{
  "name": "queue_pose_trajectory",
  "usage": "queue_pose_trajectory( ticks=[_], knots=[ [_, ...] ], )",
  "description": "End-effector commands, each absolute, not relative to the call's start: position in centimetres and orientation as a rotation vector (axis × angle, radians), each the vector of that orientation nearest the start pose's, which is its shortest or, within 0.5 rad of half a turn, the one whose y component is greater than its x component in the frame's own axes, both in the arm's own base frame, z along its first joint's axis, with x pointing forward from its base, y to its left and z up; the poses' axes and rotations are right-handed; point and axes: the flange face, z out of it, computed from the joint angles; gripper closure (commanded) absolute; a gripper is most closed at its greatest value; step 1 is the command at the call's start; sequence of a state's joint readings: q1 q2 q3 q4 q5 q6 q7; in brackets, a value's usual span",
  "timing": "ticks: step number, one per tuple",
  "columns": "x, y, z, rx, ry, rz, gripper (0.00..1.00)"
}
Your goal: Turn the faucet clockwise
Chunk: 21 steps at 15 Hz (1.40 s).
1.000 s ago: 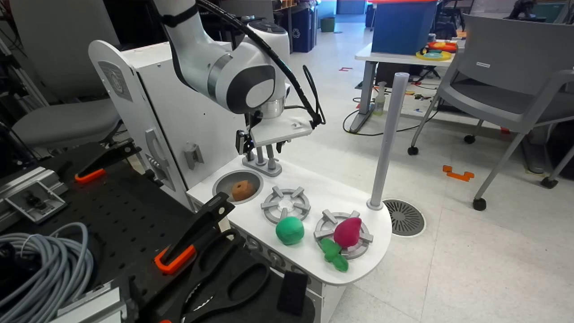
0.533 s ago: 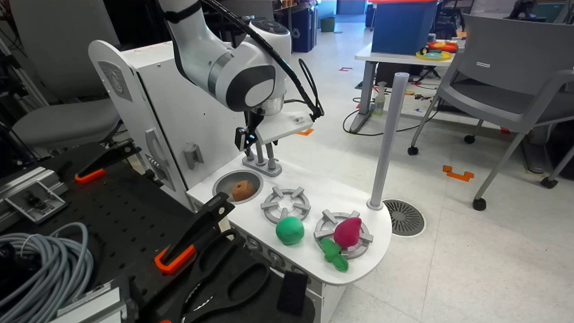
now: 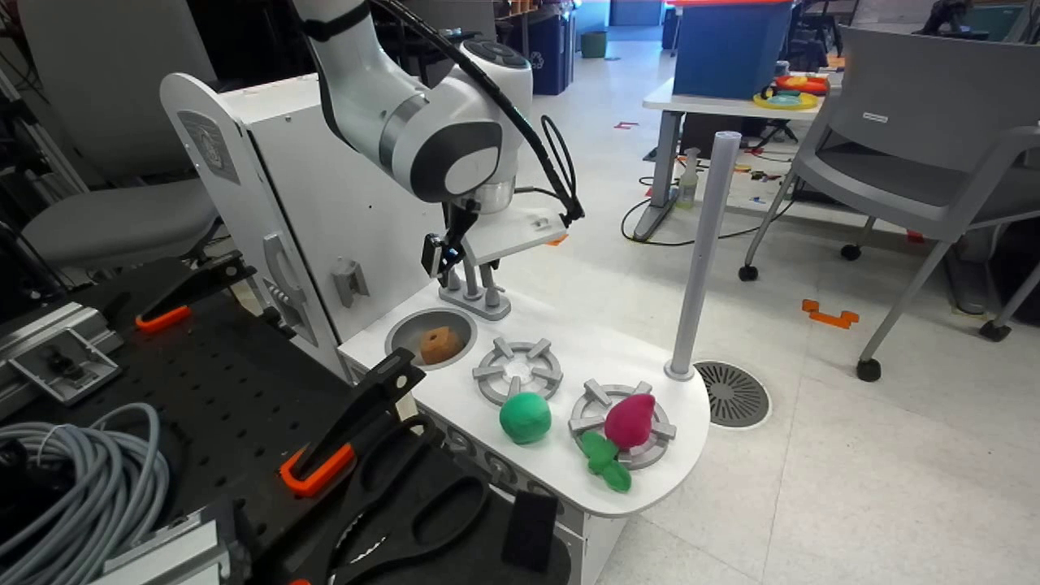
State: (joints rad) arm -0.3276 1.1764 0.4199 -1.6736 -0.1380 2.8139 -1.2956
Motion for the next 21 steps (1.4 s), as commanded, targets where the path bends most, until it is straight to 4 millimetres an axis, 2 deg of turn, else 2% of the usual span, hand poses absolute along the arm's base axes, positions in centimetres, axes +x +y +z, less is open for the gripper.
queue_pose_trajectory(
  ticks=[1, 6, 13, 19, 20, 21],
  knots=[
    [63.0, 5.4, -2.7, -2.302, -1.609, -0.267, 0.0],
    [63.2, 5.1, -2.8, -2.28, -1.456, -0.183, 0.0],
    [63.5, 4.7, -2.9, -2.319, -1.377, -0.13, 0.0],
    [63.9, 2.6, -4.2, -2.587, -0.982, 0.017, 0.0],
    [63.4, -0.2, 2.1, -2.635, -0.919, 0.052, 0.0],
    [63.7, -1.9, 1.9, -2.693, -0.866, 0.055, 0.0]
  ],
)
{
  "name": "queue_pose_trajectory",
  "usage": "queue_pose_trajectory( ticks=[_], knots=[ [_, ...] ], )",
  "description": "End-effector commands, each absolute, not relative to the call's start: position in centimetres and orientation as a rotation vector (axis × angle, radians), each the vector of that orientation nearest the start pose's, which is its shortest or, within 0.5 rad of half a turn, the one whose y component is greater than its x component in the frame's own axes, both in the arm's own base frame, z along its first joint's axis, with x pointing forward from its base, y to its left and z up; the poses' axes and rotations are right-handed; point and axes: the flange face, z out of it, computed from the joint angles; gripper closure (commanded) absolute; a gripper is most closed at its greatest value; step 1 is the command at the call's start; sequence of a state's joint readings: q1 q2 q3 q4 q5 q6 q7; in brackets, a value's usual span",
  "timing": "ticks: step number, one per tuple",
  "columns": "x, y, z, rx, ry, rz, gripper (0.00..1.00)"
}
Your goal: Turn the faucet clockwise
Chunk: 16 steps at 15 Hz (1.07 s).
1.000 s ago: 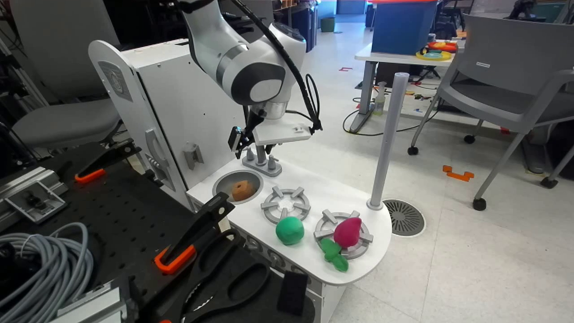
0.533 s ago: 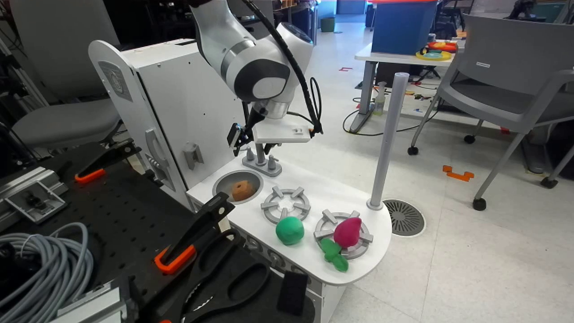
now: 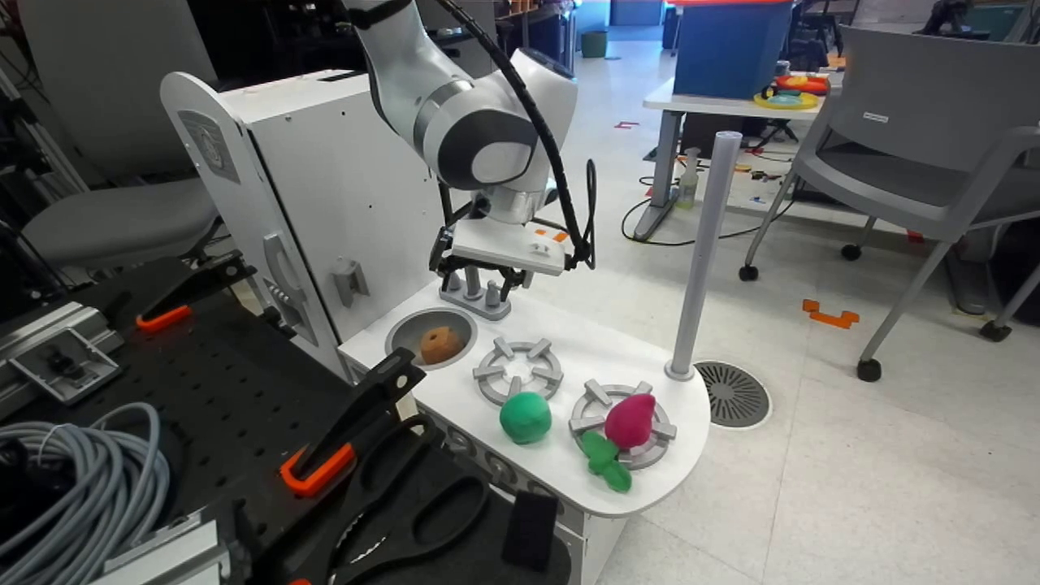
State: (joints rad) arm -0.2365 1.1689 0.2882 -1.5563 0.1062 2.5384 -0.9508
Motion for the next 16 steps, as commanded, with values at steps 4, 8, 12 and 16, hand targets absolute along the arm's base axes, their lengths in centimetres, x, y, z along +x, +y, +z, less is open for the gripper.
queue_pose_trajectory(
  ticks=[4, 8, 12, 16],
  knots=[
    [64.9, -4.0, 1.8, -2.739, -0.853, 0.014, 0.0],
    [64.3, -4.3, 2.2, -2.743, -0.833, 0.035, 0.0],
    [64.2, -4.0, 2.1, -2.741, -0.834, 0.041, 0.0],
    [64.2, -4.0, 2.1, -2.741, -0.834, 0.041, 0.0]
  ],
)
